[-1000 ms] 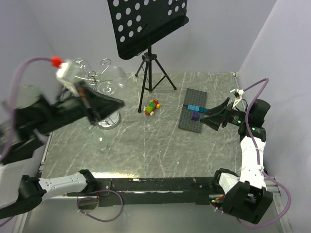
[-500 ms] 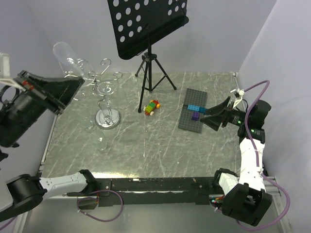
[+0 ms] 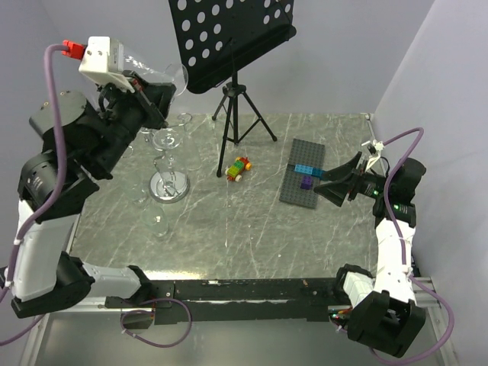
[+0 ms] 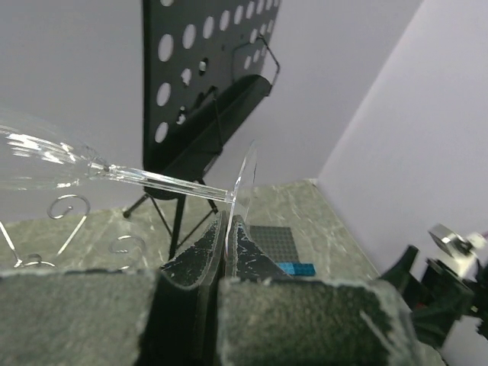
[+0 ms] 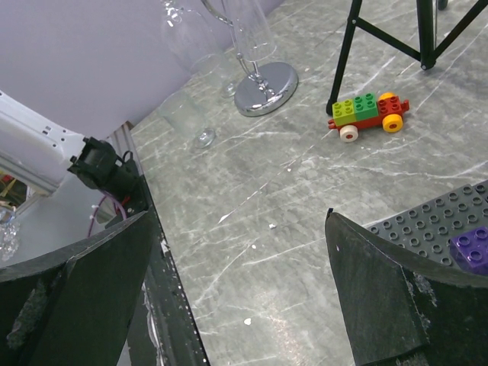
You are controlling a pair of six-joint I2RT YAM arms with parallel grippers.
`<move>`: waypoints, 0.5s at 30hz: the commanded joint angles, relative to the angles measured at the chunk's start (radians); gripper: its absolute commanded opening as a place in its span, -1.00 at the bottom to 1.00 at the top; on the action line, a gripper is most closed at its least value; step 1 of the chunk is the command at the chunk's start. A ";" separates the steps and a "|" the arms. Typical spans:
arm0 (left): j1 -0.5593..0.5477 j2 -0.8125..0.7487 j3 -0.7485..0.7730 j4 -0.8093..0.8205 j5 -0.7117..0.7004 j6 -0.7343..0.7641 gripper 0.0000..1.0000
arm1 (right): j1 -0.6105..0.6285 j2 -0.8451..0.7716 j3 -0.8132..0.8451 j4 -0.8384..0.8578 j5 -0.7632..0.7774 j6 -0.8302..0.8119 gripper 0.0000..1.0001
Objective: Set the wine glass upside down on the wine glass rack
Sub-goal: Turn the wine glass upside down at the wine rack.
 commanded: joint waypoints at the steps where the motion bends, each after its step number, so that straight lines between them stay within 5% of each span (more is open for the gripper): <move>1: 0.163 -0.040 -0.043 0.139 0.072 0.006 -0.99 | -0.008 -0.018 -0.008 0.050 -0.286 -0.001 1.00; 9: 0.559 -0.034 -0.158 0.246 0.431 -0.164 -0.99 | -0.008 -0.026 -0.014 0.059 -0.289 0.003 1.00; 15: 0.907 -0.015 -0.322 0.496 0.802 -0.475 -0.99 | -0.006 -0.023 -0.014 0.053 -0.291 0.002 1.00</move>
